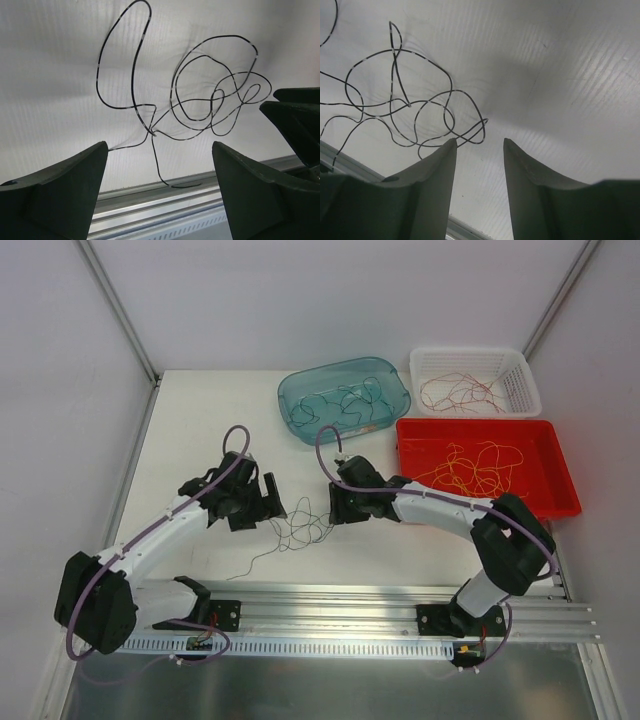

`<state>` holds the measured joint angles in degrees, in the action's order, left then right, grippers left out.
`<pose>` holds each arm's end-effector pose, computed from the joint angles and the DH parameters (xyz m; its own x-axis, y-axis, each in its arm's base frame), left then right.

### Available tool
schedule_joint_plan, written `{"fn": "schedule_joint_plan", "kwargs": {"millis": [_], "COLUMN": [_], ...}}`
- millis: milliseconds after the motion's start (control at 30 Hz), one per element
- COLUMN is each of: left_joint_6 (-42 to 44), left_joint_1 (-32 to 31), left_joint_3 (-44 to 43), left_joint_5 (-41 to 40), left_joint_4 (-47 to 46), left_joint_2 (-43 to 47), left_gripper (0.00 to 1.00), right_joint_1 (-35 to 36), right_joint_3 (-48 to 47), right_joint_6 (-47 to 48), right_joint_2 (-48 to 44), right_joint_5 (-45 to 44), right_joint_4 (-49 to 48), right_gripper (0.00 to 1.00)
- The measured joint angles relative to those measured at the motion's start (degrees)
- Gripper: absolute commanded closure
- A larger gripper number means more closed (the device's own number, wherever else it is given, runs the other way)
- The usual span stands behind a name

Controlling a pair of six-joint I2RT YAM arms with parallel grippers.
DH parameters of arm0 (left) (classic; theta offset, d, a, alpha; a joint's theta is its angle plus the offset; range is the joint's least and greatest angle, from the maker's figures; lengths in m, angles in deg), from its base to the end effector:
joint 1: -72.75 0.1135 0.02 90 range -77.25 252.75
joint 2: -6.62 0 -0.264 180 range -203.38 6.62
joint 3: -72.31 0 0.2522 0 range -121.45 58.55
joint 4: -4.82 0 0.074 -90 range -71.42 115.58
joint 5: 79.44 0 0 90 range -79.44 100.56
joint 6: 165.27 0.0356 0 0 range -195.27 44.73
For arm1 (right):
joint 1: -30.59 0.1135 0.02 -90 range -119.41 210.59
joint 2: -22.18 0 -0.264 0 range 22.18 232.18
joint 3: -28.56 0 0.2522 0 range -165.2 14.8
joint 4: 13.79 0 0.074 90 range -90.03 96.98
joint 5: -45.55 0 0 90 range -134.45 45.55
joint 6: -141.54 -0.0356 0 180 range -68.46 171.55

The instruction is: Untangle the cables

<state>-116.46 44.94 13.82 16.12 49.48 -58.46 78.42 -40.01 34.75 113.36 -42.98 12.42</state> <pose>0.1999 -0.1093 0.2386 -0.8602 -0.2873 -0.4213 -0.0645 0.8808 -0.4691 0.2211 0.2455 0.1980 -0.7010 -0.3438 -0.6248 -0.5742 0.7917 0.2087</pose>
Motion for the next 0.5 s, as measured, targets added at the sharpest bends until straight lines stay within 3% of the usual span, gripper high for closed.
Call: {"fn": "schedule_joint_plan", "kwargs": {"millis": [300,500], "left_joint_6": [-3.3,-4.4], "left_joint_1": [0.0,-0.8], "left_joint_3": [2.9,2.9], "left_joint_5": [-1.4,-2.1], "left_joint_4": [-6.7,-9.7], "left_joint_2": [-7.6,-10.9], "left_gripper": [0.32,0.54], "right_joint_1": [0.0,0.0], "right_joint_3": [0.3,0.3], "right_joint_6": [-1.0,-1.0], "right_joint_2": [2.3,3.0], "right_joint_5": [0.4,0.3], "right_joint_4": [-2.3,-3.3], "right_gripper": [0.69,0.75]}}
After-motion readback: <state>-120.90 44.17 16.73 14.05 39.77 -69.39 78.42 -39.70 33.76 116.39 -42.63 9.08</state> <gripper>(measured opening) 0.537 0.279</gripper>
